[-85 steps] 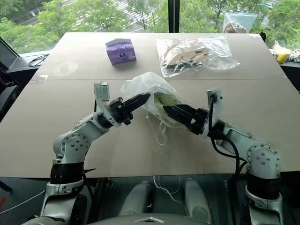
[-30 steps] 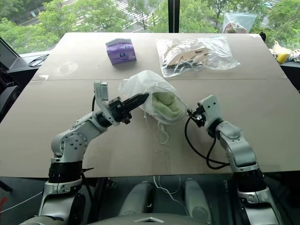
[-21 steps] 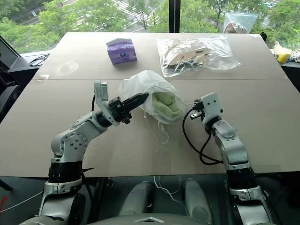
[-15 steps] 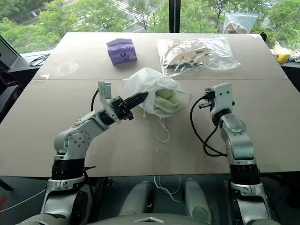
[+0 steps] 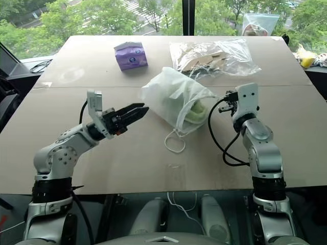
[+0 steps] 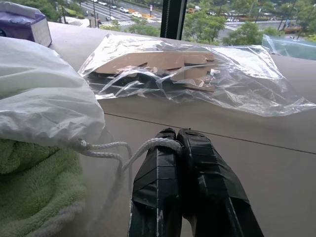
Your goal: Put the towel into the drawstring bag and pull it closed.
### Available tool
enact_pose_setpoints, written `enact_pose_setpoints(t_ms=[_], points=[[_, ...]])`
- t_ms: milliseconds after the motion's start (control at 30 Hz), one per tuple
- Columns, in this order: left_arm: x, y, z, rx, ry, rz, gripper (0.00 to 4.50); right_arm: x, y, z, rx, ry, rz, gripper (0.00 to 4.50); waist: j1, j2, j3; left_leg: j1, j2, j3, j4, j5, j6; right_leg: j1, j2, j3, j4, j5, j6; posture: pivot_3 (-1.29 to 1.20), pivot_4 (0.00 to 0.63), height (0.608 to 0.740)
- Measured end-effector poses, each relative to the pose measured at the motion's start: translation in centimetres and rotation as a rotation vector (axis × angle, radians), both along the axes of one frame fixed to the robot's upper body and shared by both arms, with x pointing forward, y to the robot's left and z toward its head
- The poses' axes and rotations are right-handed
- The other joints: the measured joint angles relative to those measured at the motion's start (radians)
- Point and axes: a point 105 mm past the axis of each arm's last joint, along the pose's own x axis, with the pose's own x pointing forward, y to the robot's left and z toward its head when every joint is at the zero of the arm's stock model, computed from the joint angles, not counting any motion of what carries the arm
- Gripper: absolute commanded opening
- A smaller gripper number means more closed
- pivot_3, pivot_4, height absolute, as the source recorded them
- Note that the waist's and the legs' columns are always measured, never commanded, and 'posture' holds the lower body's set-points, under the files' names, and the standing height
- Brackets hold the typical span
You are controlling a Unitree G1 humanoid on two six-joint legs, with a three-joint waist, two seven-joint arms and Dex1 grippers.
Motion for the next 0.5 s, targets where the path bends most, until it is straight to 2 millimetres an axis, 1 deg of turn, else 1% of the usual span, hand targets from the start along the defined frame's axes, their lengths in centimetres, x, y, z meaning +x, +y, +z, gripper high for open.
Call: enact_pose_setpoints(t_ms=[33,67,100,200,267,400,500], points=[[-0.3,-0.2,-0.9,0.031,0.023,-0.014,2.46,0.0,0.0,0.0,0.000,0.003,0.000,0.00,0.003,0.000,0.000,0.000,0.000,0.000,0.000,0.000,0.000,0.000,0.000,0.000,0.000,0.000,0.000,0.00,0.150,0.740],[-0.6,-0.7,-2.2,0.065,0.059,-0.030,2.46,0.0,0.1,-0.1,0.002,0.005,0.001,0.00,0.007,0.000,0.000,0.000,-0.001,0.000,0.001,0.000,0.000,0.000,0.000,0.000,0.000,0.000,0.000,0.00,0.150,0.740],[-0.7,-1.3,-2.9,0.081,0.074,-0.044,2.46,0.0,0.1,-0.1,0.003,0.006,0.002,0.00,0.010,0.000,0.000,-0.001,-0.001,0.000,0.001,0.000,0.000,0.000,0.000,0.000,0.000,0.000,0.000,0.00,0.150,0.740],[-0.4,-3.4,-3.9,0.117,0.057,-0.071,2.46,0.0,0.5,0.0,0.007,0.008,0.013,0.00,0.010,0.000,0.000,0.000,-0.001,0.000,0.003,0.000,0.000,0.001,-0.001,0.000,0.000,0.000,0.000,0.00,0.150,0.740],[0.3,-4.7,-4.6,0.187,0.016,-0.074,2.46,0.0,0.7,0.1,0.011,0.004,0.019,0.00,0.008,0.000,0.000,0.000,-0.001,0.000,0.003,0.000,0.000,0.001,0.000,0.000,0.000,0.000,0.000,0.00,0.150,0.740],[1.1,-6.5,-5.9,0.258,-0.024,-0.088,2.46,0.0,0.8,0.2,0.014,0.002,0.020,0.00,0.002,0.000,0.000,0.000,-0.001,0.000,0.001,0.000,0.000,0.000,0.000,0.000,0.000,0.000,0.000,0.00,0.150,0.740],[1.3,-7.0,-6.9,0.339,-0.064,-0.098,2.46,0.0,0.9,0.3,0.017,-0.002,0.018,0.00,0.002,0.000,0.000,0.000,0.000,0.000,0.000,0.000,0.000,0.000,0.000,0.000,0.000,0.000,0.000,0.00,0.150,0.740]])
